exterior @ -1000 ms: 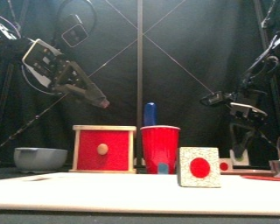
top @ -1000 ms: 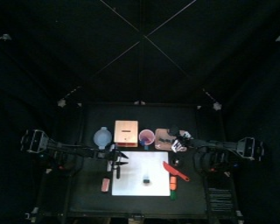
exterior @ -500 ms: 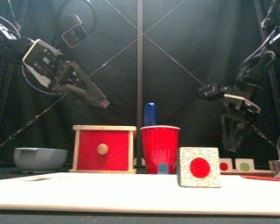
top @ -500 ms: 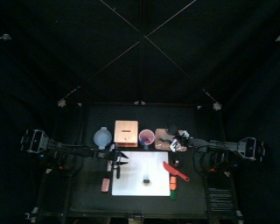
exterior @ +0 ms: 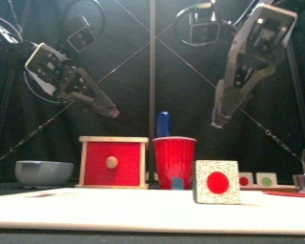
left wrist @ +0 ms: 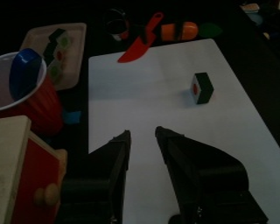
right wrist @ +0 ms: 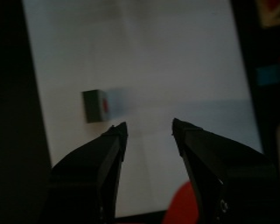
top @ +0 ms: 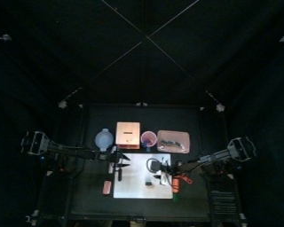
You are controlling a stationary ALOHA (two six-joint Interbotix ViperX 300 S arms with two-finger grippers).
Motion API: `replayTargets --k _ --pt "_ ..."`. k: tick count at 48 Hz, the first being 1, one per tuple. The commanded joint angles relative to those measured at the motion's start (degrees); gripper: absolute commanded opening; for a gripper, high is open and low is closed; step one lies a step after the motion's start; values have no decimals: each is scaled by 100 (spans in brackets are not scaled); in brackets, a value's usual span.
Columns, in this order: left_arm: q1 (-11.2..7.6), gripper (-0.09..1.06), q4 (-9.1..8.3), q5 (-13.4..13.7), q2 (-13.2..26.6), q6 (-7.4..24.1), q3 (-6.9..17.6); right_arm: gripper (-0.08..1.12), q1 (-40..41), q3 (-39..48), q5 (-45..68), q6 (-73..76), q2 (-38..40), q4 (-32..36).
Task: Place sushi on board then cut the sushi with the knife then place the pieces on the plate
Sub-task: Place the 4 sushi pieces on the plate
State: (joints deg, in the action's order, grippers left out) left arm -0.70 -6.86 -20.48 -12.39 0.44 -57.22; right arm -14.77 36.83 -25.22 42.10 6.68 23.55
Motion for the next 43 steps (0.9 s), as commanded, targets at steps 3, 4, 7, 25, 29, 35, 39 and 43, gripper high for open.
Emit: replayTargets --k 3,4,7,25,29,35,39,43 --pt "18 72 0 -35 -70 0 88 81 -237 -519 -18 9 -396 -26" --pt "18 72 0 -26 -70 -9 88 82 -264 -571 -35 0 -457 -26" --pt "18 72 0 -35 -70 -9 88 82 -334 -712 -97 0 -650 -26" --pt "9 72 -9 -18 -70 0 62 82 -396 -1046 -114 -18 -1292 -237" --pt "18 72 -18 -18 -70 0 62 81 -387 -1107 -114 -26 -1450 -246" --pt "9 72 -18 -18 -70 0 62 80 -369 -1151 -97 -26 -1635 -255" --pt "9 72 -18 -18 -70 0 62 77 -352 -1151 -114 -26 -1696 -237" --pt "18 72 -18 -18 -70 0 62 70 -352 -1143 -158 -35 -1661 -202"
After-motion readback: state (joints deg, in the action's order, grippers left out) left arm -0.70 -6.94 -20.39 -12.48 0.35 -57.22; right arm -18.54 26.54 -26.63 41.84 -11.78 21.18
